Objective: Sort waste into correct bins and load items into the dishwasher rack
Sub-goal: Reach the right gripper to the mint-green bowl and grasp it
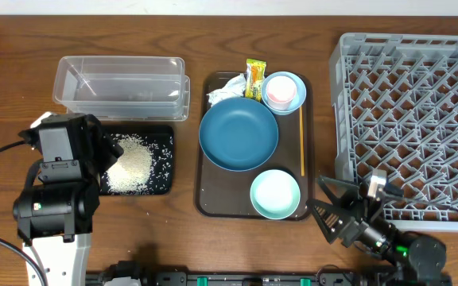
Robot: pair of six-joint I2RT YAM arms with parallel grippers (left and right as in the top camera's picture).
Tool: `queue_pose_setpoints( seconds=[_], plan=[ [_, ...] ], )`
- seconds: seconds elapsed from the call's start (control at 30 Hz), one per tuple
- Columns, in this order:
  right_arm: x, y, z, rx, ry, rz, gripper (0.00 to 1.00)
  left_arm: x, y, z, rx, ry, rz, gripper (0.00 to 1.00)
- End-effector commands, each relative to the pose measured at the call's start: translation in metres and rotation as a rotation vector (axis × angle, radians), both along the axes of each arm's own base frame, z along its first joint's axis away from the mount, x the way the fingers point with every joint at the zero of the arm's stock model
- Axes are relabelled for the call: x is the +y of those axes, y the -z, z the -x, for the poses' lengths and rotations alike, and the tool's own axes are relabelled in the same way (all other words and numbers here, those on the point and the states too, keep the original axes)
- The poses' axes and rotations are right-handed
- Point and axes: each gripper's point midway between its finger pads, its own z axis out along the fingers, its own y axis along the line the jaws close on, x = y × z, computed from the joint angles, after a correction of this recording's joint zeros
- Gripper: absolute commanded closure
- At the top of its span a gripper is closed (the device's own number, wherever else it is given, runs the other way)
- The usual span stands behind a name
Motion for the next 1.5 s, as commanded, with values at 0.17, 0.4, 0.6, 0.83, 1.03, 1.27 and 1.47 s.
queue_pose_setpoints(
  seconds=[0.17, 0.4, 0.6, 0.83, 1.03, 1.27, 1.47],
  plan=[
    [0.006, -0.008, -0.022, 0.036, -0.063, 0.295, 0.01, 0.002, -0.004, 0.000, -0.006, -0.003, -0.008, 0.12],
    [0.021, 0.006, -0.039, 0.190, -0.104, 0.746, 0.01, 0.002, -0.004, -0.001, -0.006, -0.003, -0.008, 0.12],
    [0.049, 0.021, -0.038, 0.290, -0.041, 1.039, 0.01, 0.002, -0.004, 0.000, -0.006, -0.003, -0.008, 0.13],
    [0.108, 0.061, -0.020, 0.337, -0.134, 1.115, 0.01, 0.002, -0.004, 0.000, -0.006, -0.003, -0.008, 0.12],
    [0.150, 0.086, -0.008, 0.352, -0.275, 1.088, 0.01, 0.002, -0.004, 0.000, -0.006, -0.003, -0.008, 0.12],
    [0.156, 0.122, -0.003, 0.436, -0.334, 1.154, 0.01, 0.002, -0.004, 0.000, -0.006, -0.003, -0.008, 0.12],
    [0.156, 0.134, -0.002, 0.467, -0.338, 1.177, 0.01, 0.002, -0.004, 0.000, -0.006, -0.003, -0.008, 0.12]
  ],
)
